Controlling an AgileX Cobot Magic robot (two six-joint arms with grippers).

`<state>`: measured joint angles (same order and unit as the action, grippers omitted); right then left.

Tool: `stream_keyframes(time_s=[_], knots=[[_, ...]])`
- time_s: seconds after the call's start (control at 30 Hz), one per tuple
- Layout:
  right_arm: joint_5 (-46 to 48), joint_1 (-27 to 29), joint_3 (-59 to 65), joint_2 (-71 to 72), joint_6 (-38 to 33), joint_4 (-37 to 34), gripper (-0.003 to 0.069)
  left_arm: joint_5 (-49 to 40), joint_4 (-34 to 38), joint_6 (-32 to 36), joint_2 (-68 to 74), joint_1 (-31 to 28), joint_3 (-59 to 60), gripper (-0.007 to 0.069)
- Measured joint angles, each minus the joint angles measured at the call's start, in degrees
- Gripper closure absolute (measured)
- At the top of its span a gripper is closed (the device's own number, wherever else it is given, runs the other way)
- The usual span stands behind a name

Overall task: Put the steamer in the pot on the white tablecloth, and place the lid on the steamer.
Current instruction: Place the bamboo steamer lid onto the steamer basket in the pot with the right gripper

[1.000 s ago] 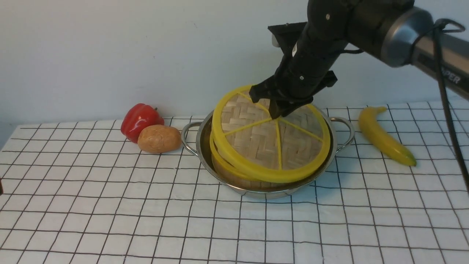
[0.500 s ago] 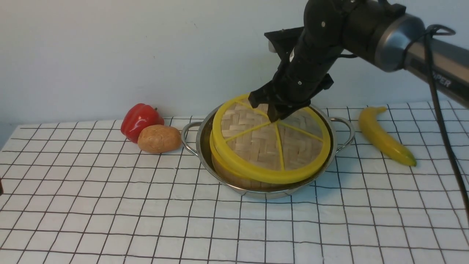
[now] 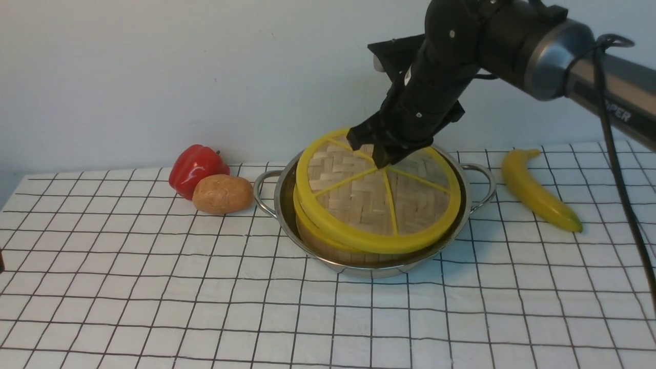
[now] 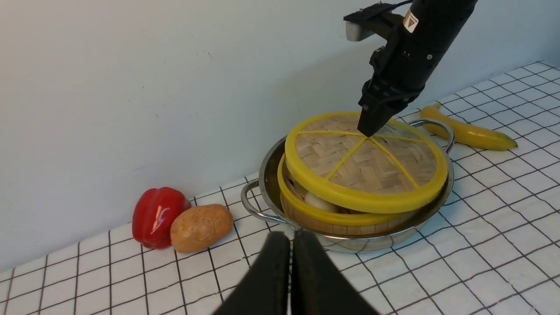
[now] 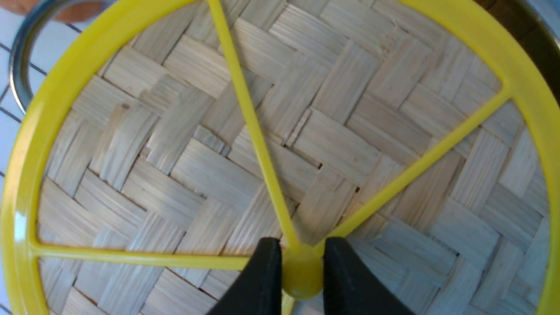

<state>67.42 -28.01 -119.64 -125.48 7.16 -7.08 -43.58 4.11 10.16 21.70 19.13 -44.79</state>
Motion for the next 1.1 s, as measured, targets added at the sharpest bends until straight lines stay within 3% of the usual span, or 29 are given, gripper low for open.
stream_keyframes(time_s=[1.1], knots=[[-6.36,0.00,0.00,-3.29,-1.47,-0.11,0.0525,0.00,0.00,0.00,0.00,0.00,0.00,0.0623]])
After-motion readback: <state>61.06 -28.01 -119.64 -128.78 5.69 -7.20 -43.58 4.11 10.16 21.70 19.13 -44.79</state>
